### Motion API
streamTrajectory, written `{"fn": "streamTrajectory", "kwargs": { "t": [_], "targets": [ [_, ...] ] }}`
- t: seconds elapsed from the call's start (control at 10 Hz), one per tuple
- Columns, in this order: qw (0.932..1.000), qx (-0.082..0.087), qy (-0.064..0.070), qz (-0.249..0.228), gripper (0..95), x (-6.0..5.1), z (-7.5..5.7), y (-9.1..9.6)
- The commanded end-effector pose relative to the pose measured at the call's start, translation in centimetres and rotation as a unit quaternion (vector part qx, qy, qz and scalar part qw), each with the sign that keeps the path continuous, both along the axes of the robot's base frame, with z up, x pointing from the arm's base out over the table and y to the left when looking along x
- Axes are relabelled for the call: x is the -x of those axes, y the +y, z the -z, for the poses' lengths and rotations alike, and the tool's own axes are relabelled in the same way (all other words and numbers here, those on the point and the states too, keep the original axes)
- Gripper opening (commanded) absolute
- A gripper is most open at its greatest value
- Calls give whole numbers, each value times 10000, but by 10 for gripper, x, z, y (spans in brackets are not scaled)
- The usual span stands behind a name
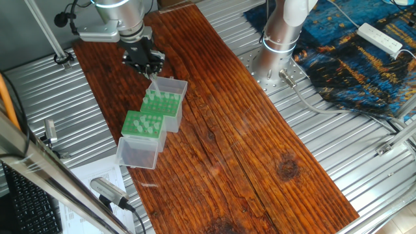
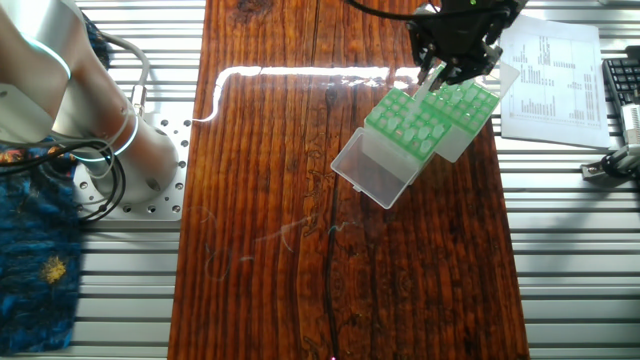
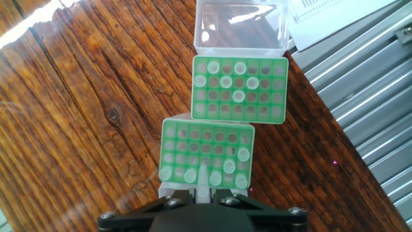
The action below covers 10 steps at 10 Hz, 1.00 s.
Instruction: Transfer all large pipette tips from one holder to another
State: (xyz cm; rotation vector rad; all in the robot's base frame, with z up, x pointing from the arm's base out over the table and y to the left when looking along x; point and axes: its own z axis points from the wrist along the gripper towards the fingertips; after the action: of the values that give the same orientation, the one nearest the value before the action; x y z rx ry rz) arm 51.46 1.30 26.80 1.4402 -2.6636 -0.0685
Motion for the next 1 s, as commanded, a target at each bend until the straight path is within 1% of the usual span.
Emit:
{"fn": "streamTrajectory", "kwargs": {
  "t": [0.1,0.2,0.8,0.9,1.0],
  "targets": [
    [10000,-17,-13,-8,0,1,1,-1],
    [10000,-19,-13,3,190,0,2,-1],
    [10000,6,-3,46,190,-1,3,-1],
    [10000,9,-3,65,190,-2,4,0],
    [9999,26,1,151,190,-6,7,4]
  ]
}}
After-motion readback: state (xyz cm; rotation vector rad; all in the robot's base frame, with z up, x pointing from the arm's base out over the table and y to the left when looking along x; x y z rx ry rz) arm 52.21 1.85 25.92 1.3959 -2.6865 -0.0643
